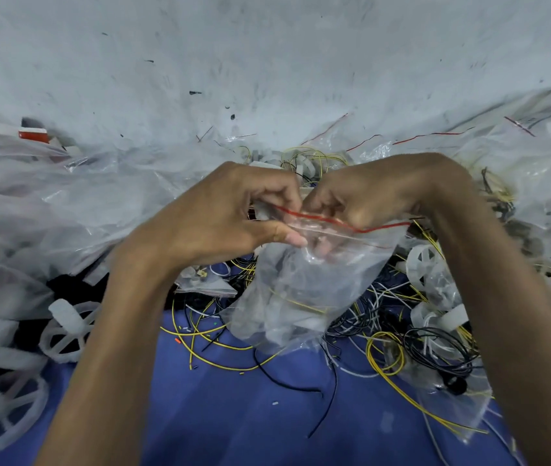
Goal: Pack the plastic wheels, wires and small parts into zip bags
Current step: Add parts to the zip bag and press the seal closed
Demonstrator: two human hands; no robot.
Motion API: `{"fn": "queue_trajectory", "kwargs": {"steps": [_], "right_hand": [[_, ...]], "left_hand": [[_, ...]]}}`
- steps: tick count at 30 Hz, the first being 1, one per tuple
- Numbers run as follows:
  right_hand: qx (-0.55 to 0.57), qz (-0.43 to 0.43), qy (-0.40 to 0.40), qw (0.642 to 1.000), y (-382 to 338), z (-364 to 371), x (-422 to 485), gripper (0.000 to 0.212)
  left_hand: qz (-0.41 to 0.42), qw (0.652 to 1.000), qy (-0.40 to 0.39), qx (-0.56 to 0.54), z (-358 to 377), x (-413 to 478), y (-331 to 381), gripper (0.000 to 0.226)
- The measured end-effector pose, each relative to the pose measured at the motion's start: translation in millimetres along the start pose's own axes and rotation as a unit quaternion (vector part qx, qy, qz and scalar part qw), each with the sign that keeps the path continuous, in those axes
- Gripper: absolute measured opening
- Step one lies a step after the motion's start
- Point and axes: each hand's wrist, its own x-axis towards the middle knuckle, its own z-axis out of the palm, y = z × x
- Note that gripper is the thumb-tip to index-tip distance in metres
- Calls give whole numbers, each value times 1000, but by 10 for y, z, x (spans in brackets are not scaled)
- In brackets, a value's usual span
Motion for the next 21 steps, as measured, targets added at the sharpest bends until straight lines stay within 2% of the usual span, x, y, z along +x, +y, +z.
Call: {"fn": "queue_trajectory", "kwargs": {"steps": [2,4,6,8,12,14,15,17,19,21], "right_hand": [[-145,46,39,988,-38,42,99,6],[-195,91,127,968,-56,133,173,22],[-192,89,149,966,-47,208,202,34],[-162,77,129,975,-45,195,210,35],[-28,37,32,998,-121,125,127,24],[-20,30,0,999,-146,140,99,20],[-39,40,5,998,-121,159,120,25],[-110,108,88,984,-46,233,159,41],[-110,139,152,972,3,366,192,36],[-85,110,165,977,32,515,220,34]], "left_hand": [[2,1000,-10,-9,7,12,17,20],[7,1000,-19,-13,34,27,44,19],[11,1000,-21,-9,44,34,54,19],[13,1000,-12,-3,27,27,46,18],[5,1000,2,-8,-15,1,18,19],[7,1000,-1,-11,-16,1,23,21],[8,1000,-1,-13,-19,-1,23,21],[5,1000,0,-12,-28,-5,29,21],[4,1000,-2,-6,-32,-9,31,20],[3,1000,-7,-1,-31,-5,29,20]]}}
